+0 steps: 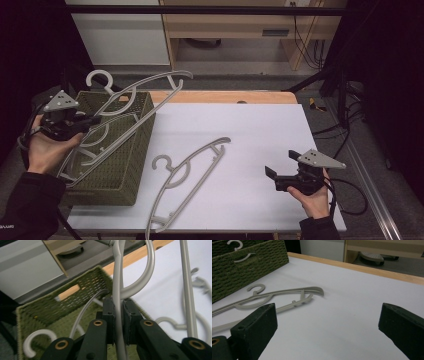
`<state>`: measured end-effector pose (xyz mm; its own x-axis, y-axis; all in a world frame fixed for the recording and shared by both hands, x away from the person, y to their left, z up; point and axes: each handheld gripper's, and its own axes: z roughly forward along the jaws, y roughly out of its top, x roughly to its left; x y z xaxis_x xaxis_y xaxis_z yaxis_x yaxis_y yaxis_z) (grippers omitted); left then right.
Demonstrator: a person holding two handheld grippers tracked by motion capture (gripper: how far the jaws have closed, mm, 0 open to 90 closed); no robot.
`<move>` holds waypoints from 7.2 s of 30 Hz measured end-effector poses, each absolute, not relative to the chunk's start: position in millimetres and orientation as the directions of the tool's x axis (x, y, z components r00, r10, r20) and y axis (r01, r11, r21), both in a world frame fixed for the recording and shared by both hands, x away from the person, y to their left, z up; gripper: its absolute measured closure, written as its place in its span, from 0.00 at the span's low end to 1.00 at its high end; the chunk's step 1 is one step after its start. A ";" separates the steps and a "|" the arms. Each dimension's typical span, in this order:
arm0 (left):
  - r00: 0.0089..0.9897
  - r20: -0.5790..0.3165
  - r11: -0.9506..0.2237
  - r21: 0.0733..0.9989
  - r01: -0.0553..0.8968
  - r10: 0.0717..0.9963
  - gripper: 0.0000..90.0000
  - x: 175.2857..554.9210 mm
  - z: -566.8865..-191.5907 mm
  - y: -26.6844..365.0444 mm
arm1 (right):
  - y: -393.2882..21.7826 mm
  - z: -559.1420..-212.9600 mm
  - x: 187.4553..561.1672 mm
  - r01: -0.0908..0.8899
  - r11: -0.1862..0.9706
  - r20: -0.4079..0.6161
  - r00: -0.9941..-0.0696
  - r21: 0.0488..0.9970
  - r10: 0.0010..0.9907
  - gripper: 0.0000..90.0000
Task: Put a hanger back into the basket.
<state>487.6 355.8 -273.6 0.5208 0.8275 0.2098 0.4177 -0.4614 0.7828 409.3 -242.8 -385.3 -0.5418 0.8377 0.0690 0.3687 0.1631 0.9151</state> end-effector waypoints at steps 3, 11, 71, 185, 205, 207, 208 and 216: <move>0.509 0.220 -0.465 0.779 0.422 0.832 0.91 489.0 -277.0 367.5 | -243.9 -384.9 409.3 0.366 0.167 0.067 -0.547 0.915 0.834 0.03; 0.488 0.239 -0.468 0.776 0.424 0.839 0.91 487.9 -284.2 390.5 | -244.1 -386.7 410.8 0.373 0.165 0.069 -0.540 0.913 0.839 0.03; 0.416 0.251 -0.480 0.579 0.659 0.874 0.89 504.9 -374.4 437.4 | -248.2 -383.9 410.1 0.368 0.158 0.071 -0.537 0.916 0.841 0.03; 0.545 -0.011 -0.435 0.589 0.681 0.838 0.91 464.1 -460.0 170.2 | -247.3 -380.0 404.0 0.345 0.148 0.074 -0.554 0.927 0.829 0.03; 0.607 -0.051 -0.483 0.555 0.677 0.793 0.64 439.9 -447.0 182.2 | -249.6 -377.3 401.5 0.338 0.145 0.073 -0.557 0.930 0.827 0.03; 0.610 -0.038 -0.499 0.535 0.682 0.792 0.66 438.7 -449.8 182.6 | -249.5 -377.3 401.5 0.339 0.145 0.073 -0.557 0.930 0.828 0.03; 0.604 -0.032 -0.496 0.537 0.683 0.797 0.66 438.5 -452.0 183.0 | -249.5 -377.3 401.5 0.339 0.145 0.073 -0.557 0.930 0.828 0.03; 0.597 -0.015 -0.504 0.521 0.690 0.802 0.73 436.5 -458.2 184.0 | -249.5 -377.3 401.5 0.338 0.142 0.075 -0.555 0.930 0.828 0.03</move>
<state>436.5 184.0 -458.2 0.5968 0.8022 -0.0146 0.6895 -0.5035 0.5206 401.5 -249.5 -377.3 -0.5550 0.8285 0.0750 0.3380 0.1422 0.9303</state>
